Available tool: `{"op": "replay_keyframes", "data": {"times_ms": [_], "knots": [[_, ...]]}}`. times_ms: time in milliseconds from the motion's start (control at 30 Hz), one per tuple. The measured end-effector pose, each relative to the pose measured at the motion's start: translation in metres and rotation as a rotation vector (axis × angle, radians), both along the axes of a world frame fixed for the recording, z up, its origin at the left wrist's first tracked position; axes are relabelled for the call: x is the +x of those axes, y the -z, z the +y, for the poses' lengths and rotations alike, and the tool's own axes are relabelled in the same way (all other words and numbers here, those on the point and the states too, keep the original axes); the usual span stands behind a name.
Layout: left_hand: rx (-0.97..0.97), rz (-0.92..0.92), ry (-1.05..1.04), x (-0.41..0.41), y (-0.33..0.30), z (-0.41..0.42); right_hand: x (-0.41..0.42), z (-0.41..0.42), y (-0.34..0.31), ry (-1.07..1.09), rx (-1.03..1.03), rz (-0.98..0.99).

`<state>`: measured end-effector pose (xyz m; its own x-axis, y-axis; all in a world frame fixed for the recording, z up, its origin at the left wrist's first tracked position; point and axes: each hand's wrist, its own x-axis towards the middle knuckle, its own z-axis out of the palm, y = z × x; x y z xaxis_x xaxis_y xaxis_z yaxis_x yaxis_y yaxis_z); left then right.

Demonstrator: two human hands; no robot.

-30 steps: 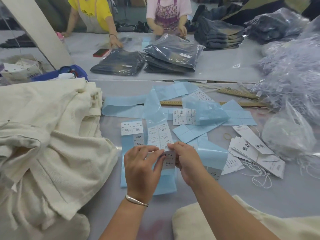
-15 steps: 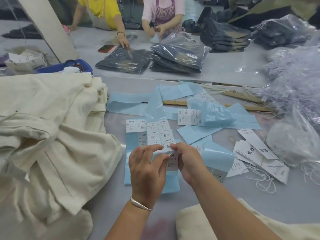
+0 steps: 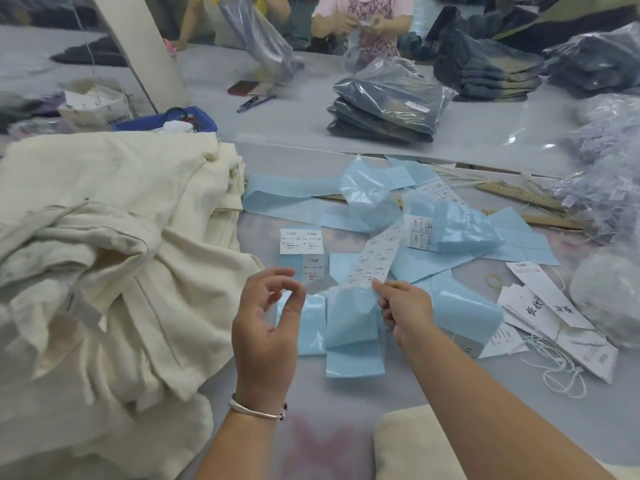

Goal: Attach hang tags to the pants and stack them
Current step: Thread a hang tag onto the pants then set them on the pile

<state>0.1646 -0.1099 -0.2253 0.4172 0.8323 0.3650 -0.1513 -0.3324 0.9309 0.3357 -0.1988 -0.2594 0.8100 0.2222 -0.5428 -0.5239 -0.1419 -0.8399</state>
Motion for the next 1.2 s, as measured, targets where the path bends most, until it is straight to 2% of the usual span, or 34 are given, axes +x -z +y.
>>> {"op": "replay_keyframes", "data": {"times_ms": [133,267,333,467,633,733,833,900,1067,1200], "knots": [[-0.226,-0.038,0.063,-0.011,-0.012,-0.003,-0.009,-0.003,-0.011,-0.066,-0.067,-0.118],[-0.311,-0.022,0.129,-0.014,-0.023,-0.027,-0.041,-0.04,-0.03,-0.209,-0.239,-0.679],[-0.329,-0.021,0.17,-0.01,-0.029,-0.046,-0.058,-0.07,-0.038,-0.27,-0.206,-0.824],[-0.358,0.032,0.299,0.004,-0.034,-0.093,-0.064,-0.146,-0.035,-0.234,-0.176,-0.82],[-0.303,0.132,0.439,0.04,-0.032,-0.163,-0.001,-0.247,-0.029,-0.076,-0.373,-0.725],[-0.335,0.169,0.48,0.066,-0.025,-0.206,0.052,-0.302,-0.025,-0.09,-0.601,-0.668],[-0.369,0.255,0.49,0.094,-0.015,-0.246,0.088,-0.341,-0.018,-0.12,-0.692,-0.62],[-0.407,0.31,0.495,0.111,-0.012,-0.268,0.105,-0.35,-0.012,-0.205,-0.719,-0.684],[-0.451,0.446,0.562,0.133,-0.012,-0.3,0.142,-0.316,0.001,-0.463,-0.618,-0.864],[-0.467,0.441,0.53,0.132,-0.017,-0.3,0.167,-0.284,0.005,-0.619,-0.741,-0.824]]}}
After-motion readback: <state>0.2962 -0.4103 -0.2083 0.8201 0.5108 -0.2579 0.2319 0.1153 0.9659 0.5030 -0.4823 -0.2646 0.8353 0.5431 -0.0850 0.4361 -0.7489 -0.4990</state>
